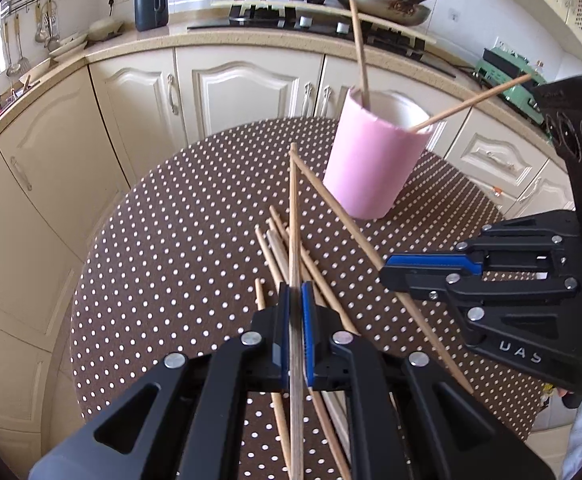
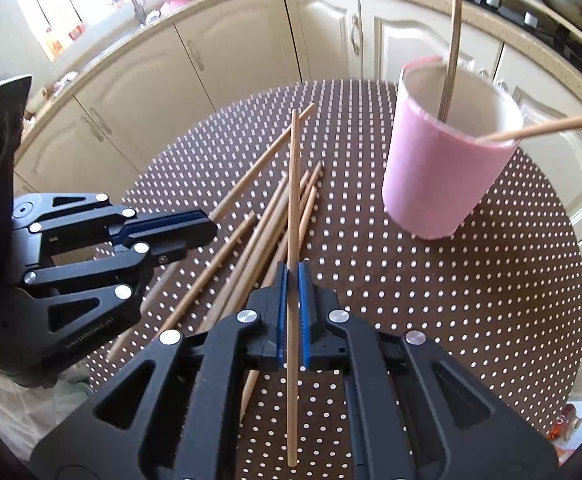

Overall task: Organize utensils
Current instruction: 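Lift both held chopsticks upright off the pile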

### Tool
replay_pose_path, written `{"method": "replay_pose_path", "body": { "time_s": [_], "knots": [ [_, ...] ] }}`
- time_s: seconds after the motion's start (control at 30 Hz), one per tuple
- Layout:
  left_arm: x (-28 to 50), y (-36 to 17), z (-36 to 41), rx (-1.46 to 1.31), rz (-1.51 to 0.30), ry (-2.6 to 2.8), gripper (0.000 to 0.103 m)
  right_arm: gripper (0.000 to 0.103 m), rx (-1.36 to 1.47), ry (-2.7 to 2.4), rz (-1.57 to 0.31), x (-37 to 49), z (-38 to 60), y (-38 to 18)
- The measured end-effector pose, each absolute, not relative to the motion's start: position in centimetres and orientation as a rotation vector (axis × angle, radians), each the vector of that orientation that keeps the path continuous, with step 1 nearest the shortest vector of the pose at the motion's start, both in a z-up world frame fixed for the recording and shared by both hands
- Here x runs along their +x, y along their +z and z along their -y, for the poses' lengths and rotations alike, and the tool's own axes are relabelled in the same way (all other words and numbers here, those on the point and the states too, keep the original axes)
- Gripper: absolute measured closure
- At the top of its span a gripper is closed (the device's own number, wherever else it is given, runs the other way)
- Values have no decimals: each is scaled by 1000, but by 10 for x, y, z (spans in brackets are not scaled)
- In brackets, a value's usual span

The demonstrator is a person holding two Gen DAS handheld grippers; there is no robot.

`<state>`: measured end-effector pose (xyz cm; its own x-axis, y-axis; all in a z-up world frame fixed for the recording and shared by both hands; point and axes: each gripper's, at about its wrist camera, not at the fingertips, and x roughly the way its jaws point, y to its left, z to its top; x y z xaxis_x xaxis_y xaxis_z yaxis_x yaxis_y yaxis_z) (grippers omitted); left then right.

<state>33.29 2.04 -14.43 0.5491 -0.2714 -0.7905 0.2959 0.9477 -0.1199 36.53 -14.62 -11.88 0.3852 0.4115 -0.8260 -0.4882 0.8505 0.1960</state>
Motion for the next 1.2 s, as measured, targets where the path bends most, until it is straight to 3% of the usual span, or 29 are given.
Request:
{"method": "replay_pose_path", "body": {
  "time_s": [0.47,1.2],
  "knots": [
    [312,-91,-1,-1,-753,-423,97,97,18,615,-865,351,168,-61],
    [355,-18,49,-55,-503,-514,97,97,129,549,-602,365,230,23]
  ]
}}
